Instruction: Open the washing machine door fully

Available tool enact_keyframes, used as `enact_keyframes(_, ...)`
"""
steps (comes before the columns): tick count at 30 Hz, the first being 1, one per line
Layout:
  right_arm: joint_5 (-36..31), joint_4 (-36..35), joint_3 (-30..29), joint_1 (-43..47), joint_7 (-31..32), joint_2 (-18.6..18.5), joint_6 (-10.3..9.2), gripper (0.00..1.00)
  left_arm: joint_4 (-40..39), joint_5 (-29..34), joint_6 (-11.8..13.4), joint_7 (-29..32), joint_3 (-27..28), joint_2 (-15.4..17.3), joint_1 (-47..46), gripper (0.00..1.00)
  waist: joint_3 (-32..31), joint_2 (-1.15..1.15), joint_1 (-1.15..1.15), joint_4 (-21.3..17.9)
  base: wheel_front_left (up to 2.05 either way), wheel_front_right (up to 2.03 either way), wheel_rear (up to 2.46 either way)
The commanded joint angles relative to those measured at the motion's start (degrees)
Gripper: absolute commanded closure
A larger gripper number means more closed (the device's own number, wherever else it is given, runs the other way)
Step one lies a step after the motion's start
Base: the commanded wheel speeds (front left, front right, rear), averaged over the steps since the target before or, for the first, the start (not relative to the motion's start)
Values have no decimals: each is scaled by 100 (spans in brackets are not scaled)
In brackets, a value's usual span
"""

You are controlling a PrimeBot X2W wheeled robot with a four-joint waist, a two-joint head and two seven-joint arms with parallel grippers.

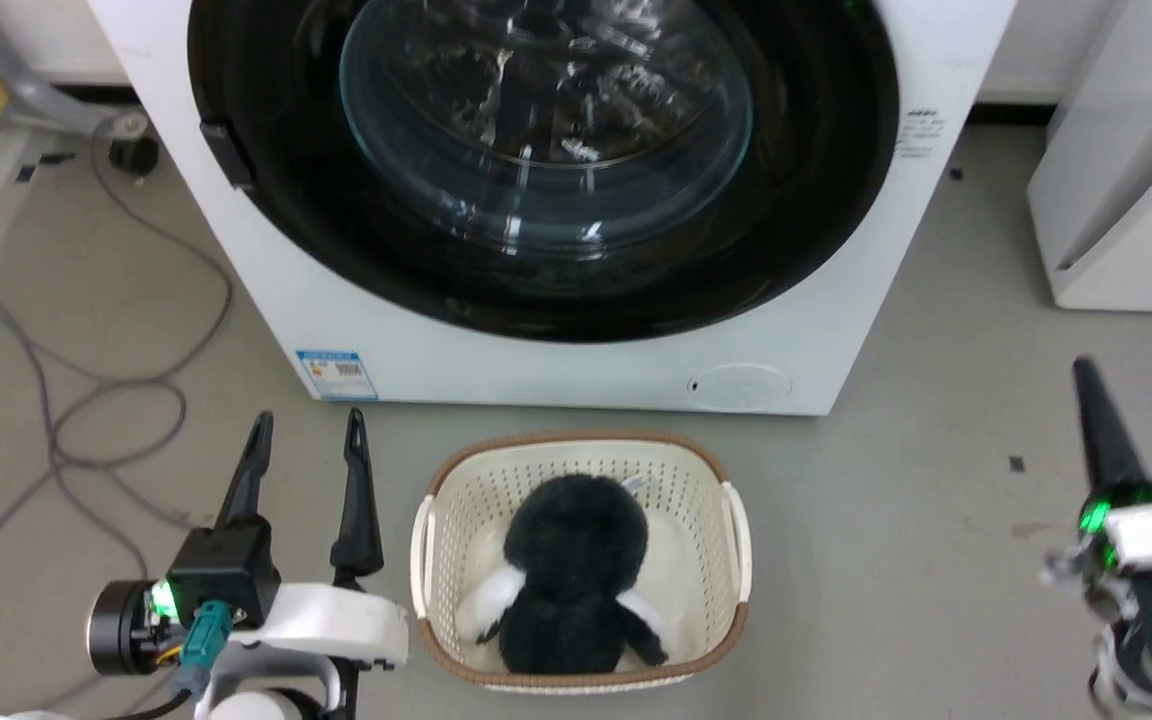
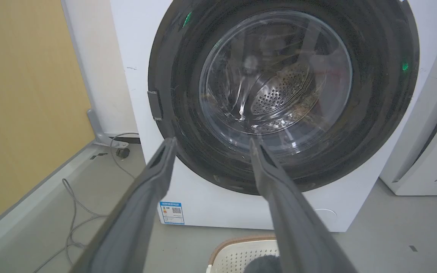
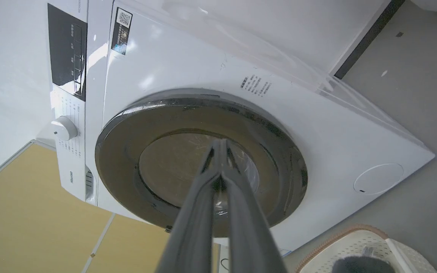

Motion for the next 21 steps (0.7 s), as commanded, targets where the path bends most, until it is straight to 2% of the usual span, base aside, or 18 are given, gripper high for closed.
enact_keyframes(1,222,111,-70,-241,28,-79,5,100,-40,-41,44,-62,-17,2,-128,0,121,0,-1,57,0,0,0)
enact_keyframes(14,858,1255,-232,-1969,124,-709,5,100,-153,-98,177,-217,-165,2,-592,0,812,0,-1,264,0,0,0)
enact_keyframes(21,1139,1851,-122,-2961,222,-1067,6,100,-197,-168,277,-301,-300,2,-869,0,1205,0,-1,433,0,0,0)
